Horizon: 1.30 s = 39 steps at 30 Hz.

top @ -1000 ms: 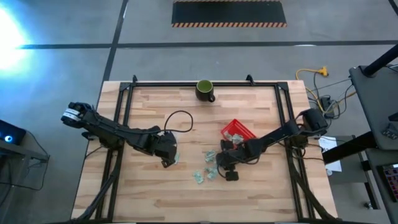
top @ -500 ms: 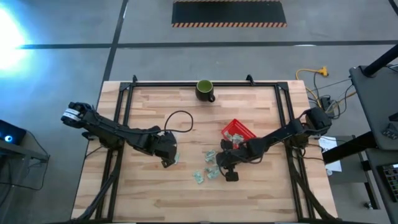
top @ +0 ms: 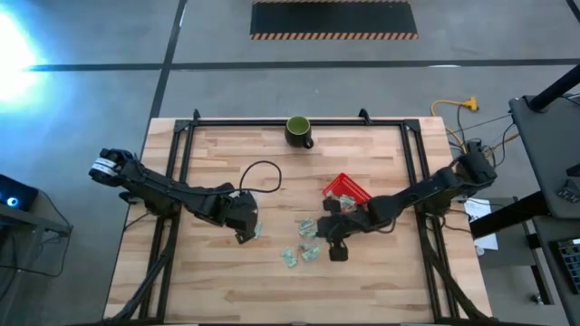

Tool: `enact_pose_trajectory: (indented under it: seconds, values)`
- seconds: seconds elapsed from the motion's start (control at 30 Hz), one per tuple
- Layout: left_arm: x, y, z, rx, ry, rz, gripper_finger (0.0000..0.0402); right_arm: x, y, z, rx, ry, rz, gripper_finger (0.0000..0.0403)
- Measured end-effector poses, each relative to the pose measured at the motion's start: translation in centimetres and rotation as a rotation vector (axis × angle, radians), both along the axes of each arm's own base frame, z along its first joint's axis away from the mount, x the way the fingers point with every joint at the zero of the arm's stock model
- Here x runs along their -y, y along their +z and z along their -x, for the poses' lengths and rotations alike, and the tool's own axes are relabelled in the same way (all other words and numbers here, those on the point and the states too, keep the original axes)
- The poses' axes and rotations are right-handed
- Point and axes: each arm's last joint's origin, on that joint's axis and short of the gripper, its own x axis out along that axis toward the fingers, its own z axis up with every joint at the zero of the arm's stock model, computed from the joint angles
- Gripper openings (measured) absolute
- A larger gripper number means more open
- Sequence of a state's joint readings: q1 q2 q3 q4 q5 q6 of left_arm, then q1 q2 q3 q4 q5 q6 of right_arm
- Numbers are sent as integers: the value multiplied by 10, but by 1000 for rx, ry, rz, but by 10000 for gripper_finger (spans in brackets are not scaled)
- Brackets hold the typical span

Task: Pick and place items into bin
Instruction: Put the stevia packet into the red basket, then put the stevia packet into the transparent bin

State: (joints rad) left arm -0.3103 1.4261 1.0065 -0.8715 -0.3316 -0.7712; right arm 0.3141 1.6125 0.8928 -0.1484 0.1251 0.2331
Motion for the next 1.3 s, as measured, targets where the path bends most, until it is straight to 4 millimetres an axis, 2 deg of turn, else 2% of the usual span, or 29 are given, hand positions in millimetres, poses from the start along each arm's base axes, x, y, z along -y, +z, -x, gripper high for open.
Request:
enact_pose_trajectory:
  seconds: [0.17,0.37,0.63,0.83,1.03,1.3]
  values:
    - [0,0,0,6,4,-16,132,9,20,13,20,-96,109,9]
    - [0,0,-1,10,4,-16,132,25,30,40,-79,-325,243,9]
    - [-1,1,-1,20,9,-31,132,33,34,61,-141,-471,240,9]
    - [0,1,-3,44,12,-30,132,37,24,68,-202,-577,217,9]
    - [0,2,-5,60,12,-25,132,39,19,68,-228,-605,221,12]
    - [1,3,-8,94,15,-12,132,46,19,68,-242,-634,225,71]
